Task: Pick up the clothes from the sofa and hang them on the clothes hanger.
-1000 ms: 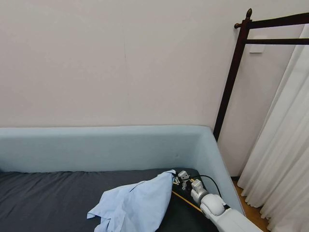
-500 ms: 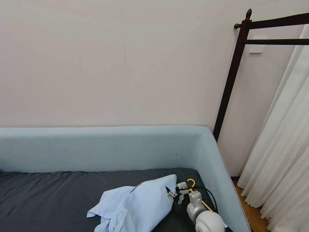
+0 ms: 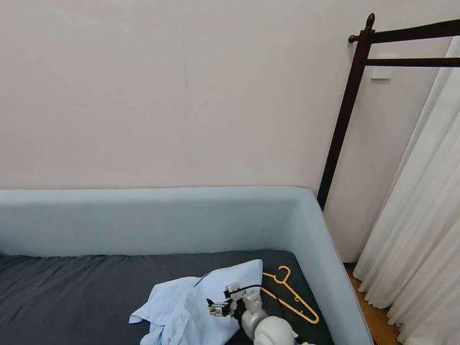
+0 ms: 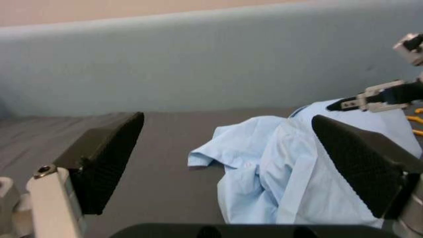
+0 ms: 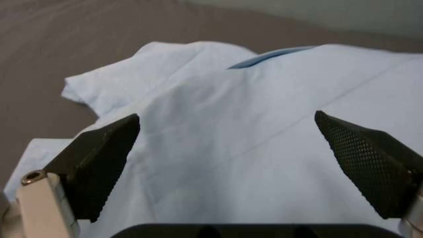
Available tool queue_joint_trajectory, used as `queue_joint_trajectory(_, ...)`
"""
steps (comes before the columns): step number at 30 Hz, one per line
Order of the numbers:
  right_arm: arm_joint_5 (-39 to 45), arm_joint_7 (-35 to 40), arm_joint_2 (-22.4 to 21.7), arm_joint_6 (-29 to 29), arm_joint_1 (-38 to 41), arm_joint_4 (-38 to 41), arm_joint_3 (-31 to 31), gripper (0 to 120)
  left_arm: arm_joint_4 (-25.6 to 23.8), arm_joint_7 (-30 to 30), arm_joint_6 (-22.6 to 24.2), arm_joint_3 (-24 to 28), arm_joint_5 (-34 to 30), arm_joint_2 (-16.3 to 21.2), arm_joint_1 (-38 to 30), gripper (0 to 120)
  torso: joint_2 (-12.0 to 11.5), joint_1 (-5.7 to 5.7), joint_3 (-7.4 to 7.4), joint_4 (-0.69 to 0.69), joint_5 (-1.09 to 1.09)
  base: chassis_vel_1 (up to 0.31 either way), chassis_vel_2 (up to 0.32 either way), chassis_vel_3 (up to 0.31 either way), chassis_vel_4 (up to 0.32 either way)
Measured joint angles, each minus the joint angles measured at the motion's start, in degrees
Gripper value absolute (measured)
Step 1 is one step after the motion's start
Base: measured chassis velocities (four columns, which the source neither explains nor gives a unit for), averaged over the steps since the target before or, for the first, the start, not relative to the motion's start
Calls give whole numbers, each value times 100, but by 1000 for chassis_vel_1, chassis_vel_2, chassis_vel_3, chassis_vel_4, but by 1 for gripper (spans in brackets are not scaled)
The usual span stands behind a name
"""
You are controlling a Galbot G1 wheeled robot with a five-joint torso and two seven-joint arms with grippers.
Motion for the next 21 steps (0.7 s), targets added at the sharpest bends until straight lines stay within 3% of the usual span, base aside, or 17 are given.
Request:
queue_joint_trajectory(7,921,16,574,-94,130,-416,-196,100,102,-42,-53,7,17,-126,-81,100,0,0,0,-2,-1,0,0,0,0)
queue_joint_trajectory(14,690,-55,752,-192,215,-754,-363,99,104,-34,-62,17,28,-99,-86,100,0,0,0,-1,-1,0,0,0,0)
queue_joint_trajectory(21,339,-106,813,-192,222,-979,-409,74,104,-17,-62,32,99,-31,-89,99,0,0,0,-2,0,0,0,0,0)
